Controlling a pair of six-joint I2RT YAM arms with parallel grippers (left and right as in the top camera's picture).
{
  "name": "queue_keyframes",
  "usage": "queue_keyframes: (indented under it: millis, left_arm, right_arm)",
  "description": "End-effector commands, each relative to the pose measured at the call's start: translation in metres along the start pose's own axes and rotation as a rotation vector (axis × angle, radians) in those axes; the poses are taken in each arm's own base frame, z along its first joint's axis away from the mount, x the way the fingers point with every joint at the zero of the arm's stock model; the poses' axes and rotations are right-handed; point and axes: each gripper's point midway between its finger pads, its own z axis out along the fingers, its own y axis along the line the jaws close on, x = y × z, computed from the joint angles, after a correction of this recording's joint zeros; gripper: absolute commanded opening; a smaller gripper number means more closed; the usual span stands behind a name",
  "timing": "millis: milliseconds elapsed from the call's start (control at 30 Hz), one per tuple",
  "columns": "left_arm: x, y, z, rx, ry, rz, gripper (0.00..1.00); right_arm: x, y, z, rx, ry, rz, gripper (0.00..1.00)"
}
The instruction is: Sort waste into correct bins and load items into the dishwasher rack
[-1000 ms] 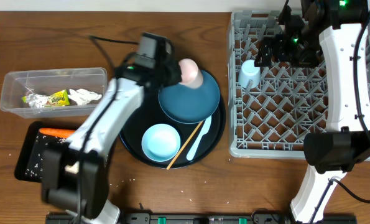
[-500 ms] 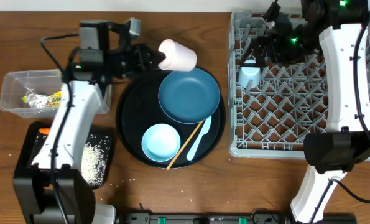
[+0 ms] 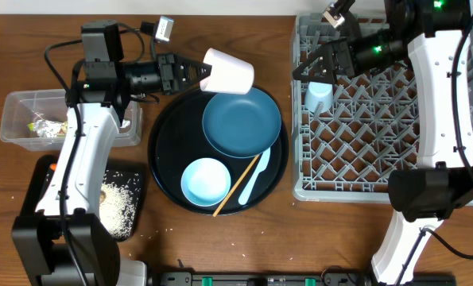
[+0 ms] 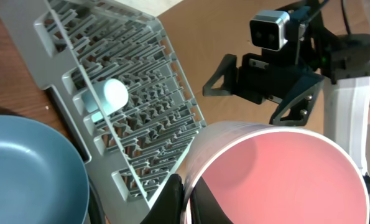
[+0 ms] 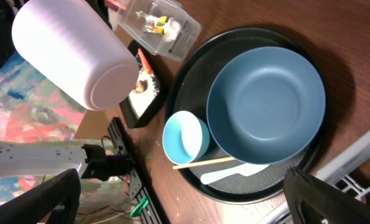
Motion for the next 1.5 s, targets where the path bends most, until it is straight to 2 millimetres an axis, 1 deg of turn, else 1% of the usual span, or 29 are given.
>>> queue_keyframes:
  millis: [0, 133, 267, 433, 533, 667, 700, 867, 1000, 1067, 1200, 1333, 1467]
  left_arm:
    - [0.002, -0.007, -0.001, 0.036, 0.012, 0.034, 0.06]
    - [0.003, -0.011, -0.002, 0.057, 0.020, 0.042, 0.06]
    - [0.001, -0.024, -0.003, 0.120, 0.035, 0.086, 0.06]
    - [-0.010, -0.033, -0.004, 0.133, 0.022, 0.069, 0.06]
    - [-0.016, -0.038, -0.004, 0.140, 0.013, 0.068, 0.06]
    - [-0.023, -0.043, -0.005, 0.140, -0.005, 0.071, 0.06]
    - [-0.025, -0.045, -0.005, 0.143, -0.007, 0.073, 0.06]
    - [-0.030, -0.052, -0.006, 0.154, -0.015, 0.078, 0.06]
    - [-0.032, -0.055, -0.007, 0.159, -0.018, 0.076, 0.06]
    - [-0.032, -0.057, -0.007, 0.165, -0.014, 0.081, 0.06]
    - [-0.032, -0.061, -0.008, 0.175, -0.008, 0.087, 0.06]
    - [-0.032, -0.063, -0.008, 0.179, -0.005, 0.087, 0.06]
    - [-0.031, -0.065, -0.008, 0.186, 0.002, 0.093, 0.06]
  right_arm:
    - [-0.005, 0.024, 0.005, -0.067, -0.016, -0.100, 0.98]
    - [-0.006, 0.044, 0.014, -0.142, -0.022, -0.191, 0.99]
    - [-0.008, 0.066, 0.021, -0.231, -0.042, -0.292, 0.99]
    - [-0.008, 0.088, 0.028, -0.312, -0.066, -0.408, 0.99]
    - [-0.009, 0.097, 0.029, -0.351, -0.088, -0.468, 0.98]
    - [-0.013, 0.112, 0.024, -0.427, -0.153, -0.551, 0.96]
    - [-0.014, 0.114, 0.022, -0.442, -0.168, -0.568, 0.94]
    - [-0.017, 0.117, 0.021, -0.453, -0.197, -0.638, 0.86]
    - [-0.021, 0.117, 0.023, -0.447, -0.213, -0.687, 0.85]
    - [-0.023, 0.119, 0.025, -0.447, -0.220, -0.718, 0.87]
    - [-0.027, 0.123, 0.032, -0.453, -0.229, -0.775, 0.96]
    - [-0.032, 0.124, 0.040, -0.460, -0.228, -0.778, 0.98]
    - [-0.039, 0.120, 0.050, -0.468, -0.223, -0.759, 0.98]
